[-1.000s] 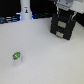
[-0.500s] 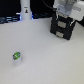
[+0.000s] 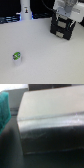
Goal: Open the kcup holder, insert the kcup into the holder, and close the kcup holder
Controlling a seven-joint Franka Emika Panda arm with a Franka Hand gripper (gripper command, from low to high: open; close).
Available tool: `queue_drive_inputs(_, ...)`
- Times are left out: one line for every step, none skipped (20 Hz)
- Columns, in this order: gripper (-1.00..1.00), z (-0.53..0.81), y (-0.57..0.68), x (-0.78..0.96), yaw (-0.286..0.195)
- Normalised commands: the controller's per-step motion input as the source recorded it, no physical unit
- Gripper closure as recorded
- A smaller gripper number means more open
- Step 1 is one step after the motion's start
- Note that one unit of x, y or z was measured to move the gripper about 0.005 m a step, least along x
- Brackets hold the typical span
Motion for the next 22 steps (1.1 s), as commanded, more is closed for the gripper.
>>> queue_drive_inputs(1.0, -0.02, -0.01, 0.07, -0.005)
queue_drive_inputs(1.0, -0.02, -0.01, 0.06, -0.006)
queue_drive_inputs(1.0, -0.01, -0.01, 0.03, -0.008)
queue_drive_inputs(1.0, -0.01, -0.01, 0.0, -0.012)
queue_drive_inputs(1.0, -0.01, -0.01, -0.02, -0.013)
queue_drive_inputs(1.0, -0.11, 0.02, -0.27, -0.014)
queue_drive_inputs(1.0, -0.02, 0.03, -0.17, -0.019)
queue_drive_inputs(1.0, -0.02, 0.03, -0.14, -0.019)
queue_drive_inputs(1.0, -0.01, 0.02, -0.02, -0.014)
queue_drive_inputs(1.0, 0.0, 0.0, 0.09, -0.013)
queue_drive_inputs(1.0, 0.04, -0.01, 0.25, -0.016)
queue_drive_inputs(1.0, 0.06, -0.05, 0.45, -0.025)
queue_drive_inputs(1.0, 0.11, -0.11, 0.61, -0.038)
queue_drive_inputs(1.0, 0.14, -0.17, 0.7, -0.053)
queue_drive_inputs(1.0, 0.18, -0.21, 0.78, -0.064)
queue_drive_inputs(1.0, 0.1, -0.14, 0.59, -0.032)
queue_drive_inputs(1.0, 0.19, -0.26, 0.94, -0.045)
queue_drive_inputs(1.0, 0.15, -0.2, 0.74, -0.047)
queue_drive_inputs(1.0, 0.2, -0.25, 0.96, -0.041)
queue_drive_inputs(1.0, 0.19, -0.26, 0.96, -0.045)
queue_drive_inputs(1.0, 0.16, -0.27, 0.95, -0.048)
queue_drive_inputs(1.0, 0.14, -0.29, 0.95, -0.052)
